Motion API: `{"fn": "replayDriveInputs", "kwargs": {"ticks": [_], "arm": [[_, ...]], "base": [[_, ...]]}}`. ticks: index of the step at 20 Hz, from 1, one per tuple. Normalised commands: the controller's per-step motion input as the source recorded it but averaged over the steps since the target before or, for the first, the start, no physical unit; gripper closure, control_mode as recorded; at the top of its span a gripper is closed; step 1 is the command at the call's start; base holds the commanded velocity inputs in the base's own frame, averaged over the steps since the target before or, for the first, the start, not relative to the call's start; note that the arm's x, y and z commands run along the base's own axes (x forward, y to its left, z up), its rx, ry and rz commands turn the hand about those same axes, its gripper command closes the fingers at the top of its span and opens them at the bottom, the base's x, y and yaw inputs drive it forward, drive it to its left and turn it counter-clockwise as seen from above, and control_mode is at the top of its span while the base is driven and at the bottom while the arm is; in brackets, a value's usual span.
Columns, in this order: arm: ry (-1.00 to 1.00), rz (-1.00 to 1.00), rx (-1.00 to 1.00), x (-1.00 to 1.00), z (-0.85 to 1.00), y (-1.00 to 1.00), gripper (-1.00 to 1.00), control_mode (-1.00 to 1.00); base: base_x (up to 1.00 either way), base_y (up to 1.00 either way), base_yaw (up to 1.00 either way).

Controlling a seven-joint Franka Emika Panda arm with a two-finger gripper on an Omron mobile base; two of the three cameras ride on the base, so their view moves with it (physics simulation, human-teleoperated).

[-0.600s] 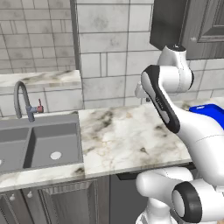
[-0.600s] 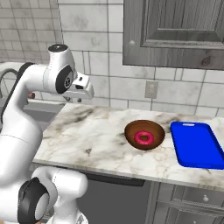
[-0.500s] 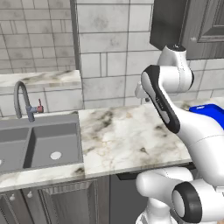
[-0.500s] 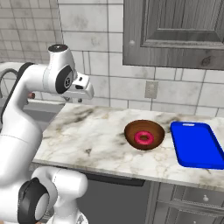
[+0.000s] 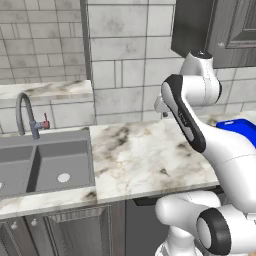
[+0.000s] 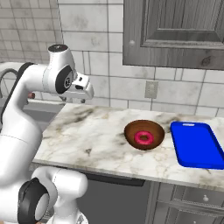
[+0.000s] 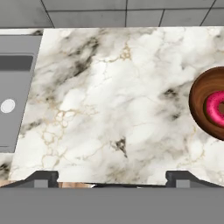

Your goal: Place the bowl with donut and the cupcake onto the tray.

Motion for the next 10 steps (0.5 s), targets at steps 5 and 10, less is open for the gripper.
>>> {"fn": "replayDriveInputs", "kwargs": {"ticks": [5,10], "arm": [[0.00,-0.01,0.00,-0.20,0.00,-0.06,-1.00,1.00],[0.00,0.00,0.00,0.00,0.00,0.00,-1.00,1.00]], "base": [[-0.08,-0.04,-0.01],[-0.33,-0.34,-0.04]]}}
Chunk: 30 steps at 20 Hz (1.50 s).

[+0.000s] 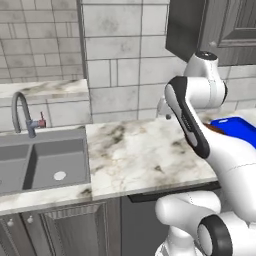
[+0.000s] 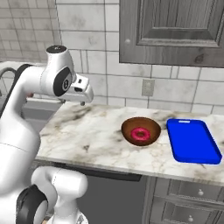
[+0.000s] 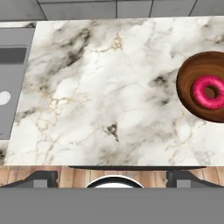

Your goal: Place the bowl with donut and the cupcake onto the tray.

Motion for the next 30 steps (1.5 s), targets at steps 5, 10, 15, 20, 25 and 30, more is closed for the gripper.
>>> {"fn": "replayDriveInputs", "kwargs": {"ticks": [5,10,15,20,25,30], "arm": [[0.00,0.00,0.00,0.00,0.00,0.00,-1.00,1.00],[0.00,0.00,0.00,0.00,0.00,0.00,-1.00,1.00],[0.00,0.00,0.00,0.00,0.00,0.00,-1.00,1.00],[0.00,0.00,0.00,0.00,0.00,0.00,-1.00,1.00],[0.00,0.00,0.00,0.00,0.00,0.00,-1.00,-1.00],[0.01,-0.01,0.02,0.34,-0.20,-0.13,-1.00,-1.00]], "base": [[-0.01,-0.63,0.00],[0.01,-0.79,0.00],[0.07,-0.82,0.01],[0.00,-0.48,0.00],[0.01,-0.19,0.00],[0.00,0.00,0.00]]}}
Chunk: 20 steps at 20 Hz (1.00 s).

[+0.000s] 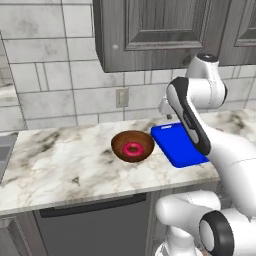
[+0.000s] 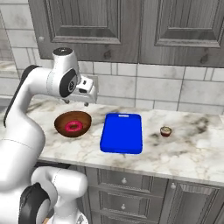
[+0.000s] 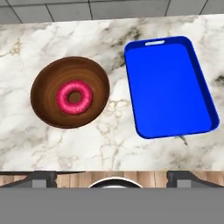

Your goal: Place the bowl with donut and the cupcake onto the tray.

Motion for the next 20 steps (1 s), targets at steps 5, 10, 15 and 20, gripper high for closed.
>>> {"fn": "replayDriveInputs", "kwargs": {"ticks": [5,10,15,20], "arm": [[0.04,-0.01,0.01,0.99,-0.42,0.01,-1.00,-1.00],[0.00,0.00,0.00,0.69,-0.33,0.16,-1.00,-1.00],[0.00,0.00,-0.02,0.60,-0.55,0.01,-1.00,-1.00],[0.02,0.01,0.00,0.48,-0.60,0.08,-1.00,-1.00]], "base": [[0.00,0.00,0.00],[0.00,0.00,0.00],[0.00,0.00,0.00],[0.00,0.00,0.00]]}}
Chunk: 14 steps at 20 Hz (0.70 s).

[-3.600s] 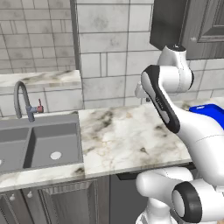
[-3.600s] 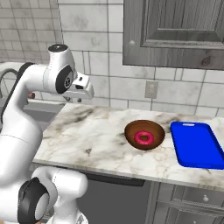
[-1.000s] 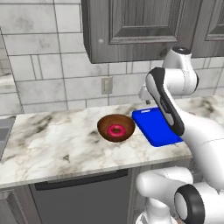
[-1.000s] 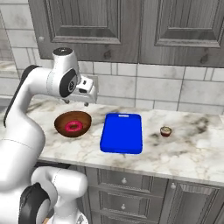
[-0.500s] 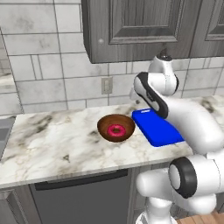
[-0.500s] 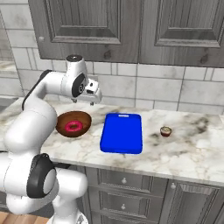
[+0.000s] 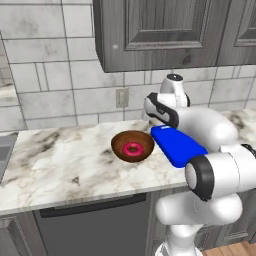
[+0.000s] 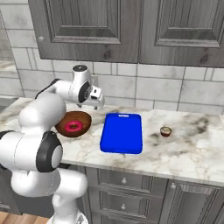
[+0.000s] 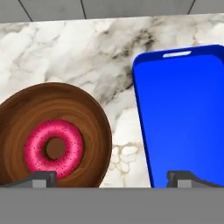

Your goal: Place the bowl with donut and the cupcake onto the tray.

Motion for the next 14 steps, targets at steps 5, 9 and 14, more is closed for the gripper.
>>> {"fn": "replayDriveInputs", "kwargs": {"ticks": [5,9,14], "arm": [[0.09,0.10,0.06,0.34,-0.54,0.09,-1.00,-1.00],[0.06,0.06,0.00,0.20,-0.41,0.02,-1.00,-1.00],[0.01,0.05,0.00,0.19,-0.35,0.01,-1.00,-1.00]], "base": [[0.00,0.00,0.00],[0.00,0.00,0.00],[0.00,0.00,0.00]]}}
